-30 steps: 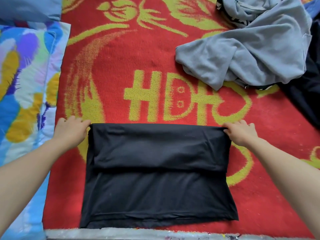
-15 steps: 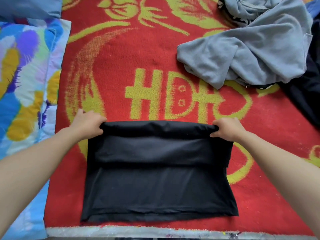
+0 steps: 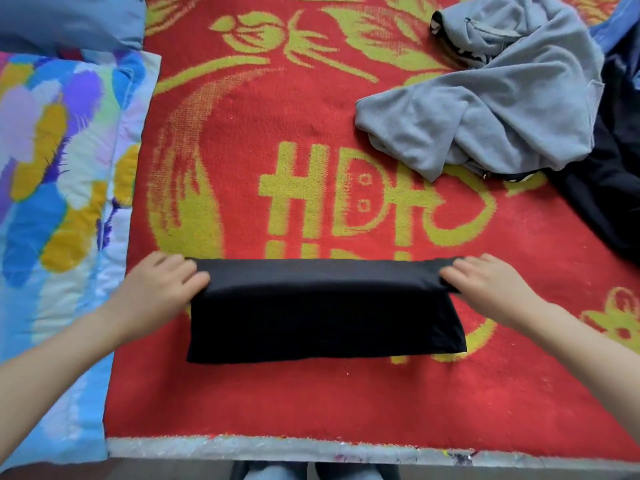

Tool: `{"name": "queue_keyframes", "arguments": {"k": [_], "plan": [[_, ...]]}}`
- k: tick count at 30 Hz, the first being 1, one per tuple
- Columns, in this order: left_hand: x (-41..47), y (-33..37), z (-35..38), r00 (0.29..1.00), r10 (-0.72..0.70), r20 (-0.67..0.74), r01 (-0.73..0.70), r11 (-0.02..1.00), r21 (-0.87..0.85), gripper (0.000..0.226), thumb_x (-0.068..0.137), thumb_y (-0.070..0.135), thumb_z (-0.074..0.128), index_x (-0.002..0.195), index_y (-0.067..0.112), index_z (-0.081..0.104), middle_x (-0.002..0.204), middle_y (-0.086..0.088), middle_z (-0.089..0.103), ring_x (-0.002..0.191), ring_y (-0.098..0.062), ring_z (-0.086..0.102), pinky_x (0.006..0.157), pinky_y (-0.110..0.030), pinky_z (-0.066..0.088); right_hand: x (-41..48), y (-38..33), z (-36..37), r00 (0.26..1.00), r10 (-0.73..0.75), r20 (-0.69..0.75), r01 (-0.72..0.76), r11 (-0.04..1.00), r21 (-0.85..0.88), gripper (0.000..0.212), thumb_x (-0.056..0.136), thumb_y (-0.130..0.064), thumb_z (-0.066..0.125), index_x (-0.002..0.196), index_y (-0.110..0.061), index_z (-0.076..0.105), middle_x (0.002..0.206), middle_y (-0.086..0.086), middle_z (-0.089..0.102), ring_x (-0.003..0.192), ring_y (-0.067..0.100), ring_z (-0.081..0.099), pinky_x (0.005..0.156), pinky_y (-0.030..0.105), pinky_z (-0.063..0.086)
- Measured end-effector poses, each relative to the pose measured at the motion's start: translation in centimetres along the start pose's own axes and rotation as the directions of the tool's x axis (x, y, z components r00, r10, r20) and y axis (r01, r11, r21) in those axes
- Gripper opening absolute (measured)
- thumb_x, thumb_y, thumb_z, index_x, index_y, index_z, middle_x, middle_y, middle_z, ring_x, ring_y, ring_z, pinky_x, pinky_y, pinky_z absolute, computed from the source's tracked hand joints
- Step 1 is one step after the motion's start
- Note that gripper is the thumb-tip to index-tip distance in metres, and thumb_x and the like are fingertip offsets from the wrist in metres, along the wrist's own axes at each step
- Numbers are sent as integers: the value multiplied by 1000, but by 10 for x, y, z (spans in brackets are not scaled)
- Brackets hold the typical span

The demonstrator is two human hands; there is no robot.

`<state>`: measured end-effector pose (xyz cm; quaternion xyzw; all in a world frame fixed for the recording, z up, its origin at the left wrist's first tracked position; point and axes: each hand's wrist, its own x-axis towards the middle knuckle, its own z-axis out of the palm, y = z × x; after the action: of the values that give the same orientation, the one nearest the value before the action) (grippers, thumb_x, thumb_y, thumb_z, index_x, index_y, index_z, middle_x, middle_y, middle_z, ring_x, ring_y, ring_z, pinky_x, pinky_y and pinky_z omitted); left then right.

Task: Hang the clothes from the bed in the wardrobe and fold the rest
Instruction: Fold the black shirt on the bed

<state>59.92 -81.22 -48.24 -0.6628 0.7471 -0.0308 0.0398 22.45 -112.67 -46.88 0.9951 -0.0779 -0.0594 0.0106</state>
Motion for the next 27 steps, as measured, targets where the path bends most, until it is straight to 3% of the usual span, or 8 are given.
{"name": "queue_keyframes", "arguments": {"k": [4, 9, 13, 16, 21, 24, 26, 27], "plan": [[-47, 53, 22, 997, -29, 74, 31, 999, -23, 24, 72, 9, 40, 95, 11, 48, 61, -7, 50, 53, -27, 53, 50, -36, 41, -48, -39, 22, 993, -115, 39, 116, 992, -41, 25, 66, -10, 44, 88, -13, 56, 59, 4, 54, 50, 23, 54, 42, 24, 40], [-47, 99, 32, 891, -272, 363, 308, 951, -43, 61, 33, 5, 78, 93, 0, 73, 67, -17, 57, 54, -32, 57, 48, -36, 43, -56, -95, 51, 912, 152, 381, -171, 985, 16, 55, 23, -38, 93, 68, -14, 73, 67, 11, 64, 52, 25, 60, 38, 27, 45], [-14, 115, 33, 872, -357, 336, 401, 913, -72, 60, 51, 11, 63, 110, -3, 67, 109, -25, 64, 91, -37, 65, 67, -45, 53, -28, -118, 53, 876, 337, 345, -383, 921, 72, 42, 42, -28, 92, 73, -9, 70, 77, 13, 65, 60, 30, 62, 39, 30, 46], [11, 108, 43, 840, -389, 378, 453, 886, -95, 65, 64, 13, 76, 125, 1, 58, 132, -22, 53, 117, -37, 55, 86, -53, 48, -3, -118, 59, 847, 401, 350, -465, 877, 122, 43, 72, -23, 76, 112, -10, 64, 114, 19, 58, 95, 36, 60, 63, 40, 52], [-11, 66, 68, 586, -560, 585, 588, 791, 168, 62, 97, 39, 32, 150, 28, 2, 158, 0, 10, 142, -23, 14, 109, -47, 22, -3, -67, 72, 473, 694, 543, -856, 508, 97, 51, 92, -32, 45, 142, -29, 33, 139, 11, 34, 125, 32, 35, 96, 44, 38], [-39, 42, 69, 412, -626, 662, 628, 721, 292, 58, 97, 35, 31, 150, 26, 8, 156, -6, 12, 141, -27, 14, 109, -46, 24, -18, -45, 76, 337, 614, 714, -921, 373, 114, 55, 95, -31, 41, 146, -38, 22, 143, 14, 28, 127, 36, 31, 103, 46, 33], [-45, 34, 64, 295, -698, 653, 749, 593, 296, 52, 96, 28, 36, 146, 17, 25, 153, -12, 18, 140, -31, 17, 108, -48, 26, -22, -42, 77, 313, 672, 672, -947, 274, 167, 54, 94, -28, 43, 146, -28, 27, 142, 17, 33, 128, 37, 34, 103, 44, 33], [-43, 35, 62, 316, -725, 612, 789, 559, 255, 49, 94, 23, 40, 142, 12, 33, 151, -17, 23, 138, -34, 21, 107, -51, 27, -23, -42, 78, 270, 742, 614, -962, 178, 208, 52, 93, -25, 45, 144, -19, 33, 140, 19, 38, 128, 37, 36, 102, 43, 33]]}}
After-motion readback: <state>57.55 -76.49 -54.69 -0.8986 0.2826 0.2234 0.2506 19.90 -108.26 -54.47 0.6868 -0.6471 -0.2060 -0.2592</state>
